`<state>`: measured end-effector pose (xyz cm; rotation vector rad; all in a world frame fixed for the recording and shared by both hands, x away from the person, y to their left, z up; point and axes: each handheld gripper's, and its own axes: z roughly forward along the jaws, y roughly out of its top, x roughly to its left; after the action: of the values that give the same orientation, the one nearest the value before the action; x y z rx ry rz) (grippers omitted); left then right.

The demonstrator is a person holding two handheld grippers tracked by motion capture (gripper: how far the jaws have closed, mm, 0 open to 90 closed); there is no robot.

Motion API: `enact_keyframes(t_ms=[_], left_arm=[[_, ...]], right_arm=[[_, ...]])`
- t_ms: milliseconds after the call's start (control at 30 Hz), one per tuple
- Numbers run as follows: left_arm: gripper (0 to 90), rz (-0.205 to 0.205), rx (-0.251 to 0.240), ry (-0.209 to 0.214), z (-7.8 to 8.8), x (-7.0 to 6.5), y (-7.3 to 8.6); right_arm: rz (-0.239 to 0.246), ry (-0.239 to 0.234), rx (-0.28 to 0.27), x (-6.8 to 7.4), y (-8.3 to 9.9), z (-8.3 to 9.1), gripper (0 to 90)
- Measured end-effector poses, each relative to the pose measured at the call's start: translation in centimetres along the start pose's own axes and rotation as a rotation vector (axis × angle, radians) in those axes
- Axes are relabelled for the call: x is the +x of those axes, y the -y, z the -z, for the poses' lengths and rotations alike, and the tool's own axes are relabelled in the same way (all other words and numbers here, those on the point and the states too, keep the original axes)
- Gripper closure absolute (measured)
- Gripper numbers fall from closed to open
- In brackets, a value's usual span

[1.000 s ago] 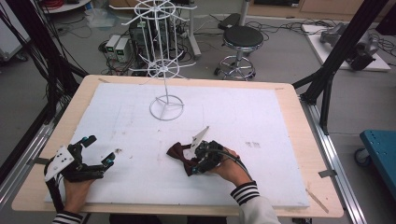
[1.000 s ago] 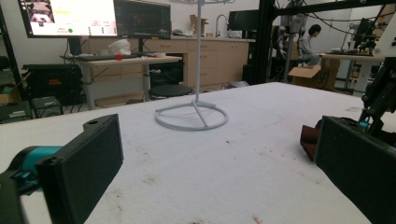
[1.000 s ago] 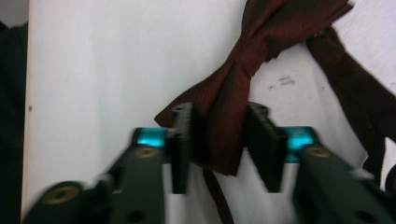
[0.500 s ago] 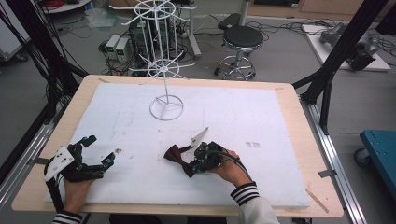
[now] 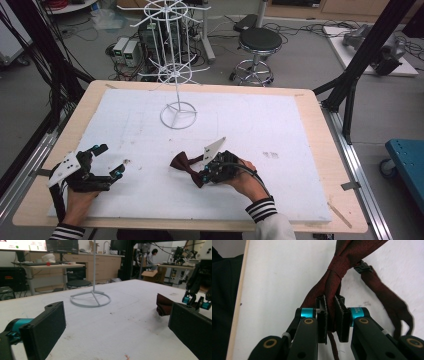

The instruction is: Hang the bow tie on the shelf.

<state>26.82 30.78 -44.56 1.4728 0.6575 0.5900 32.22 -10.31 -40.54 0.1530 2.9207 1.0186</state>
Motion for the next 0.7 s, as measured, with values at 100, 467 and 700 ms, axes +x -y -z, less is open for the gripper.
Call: enact_keyframes(t_ms=[100, 467, 700], left_arm=[[1.7, -0.004, 0.034, 0.041, -0.4, 0.0, -1.0], [1.7, -0.067, 0.161, 0.199, -3.6, -0.5, -5.1], [1.7, -0.079, 0.211, 0.284, -5.3, -1.3, -6.5]], right_arm=[[0.01, -0.002, -0.037, 0.0, -0.2, 0.2, 82.4], [0.055, -0.013, -0.171, 0.1, -0.8, 1.1, 82.4], [0.086, -0.011, -0.249, 0.2, -1.0, 1.7, 82.4]])
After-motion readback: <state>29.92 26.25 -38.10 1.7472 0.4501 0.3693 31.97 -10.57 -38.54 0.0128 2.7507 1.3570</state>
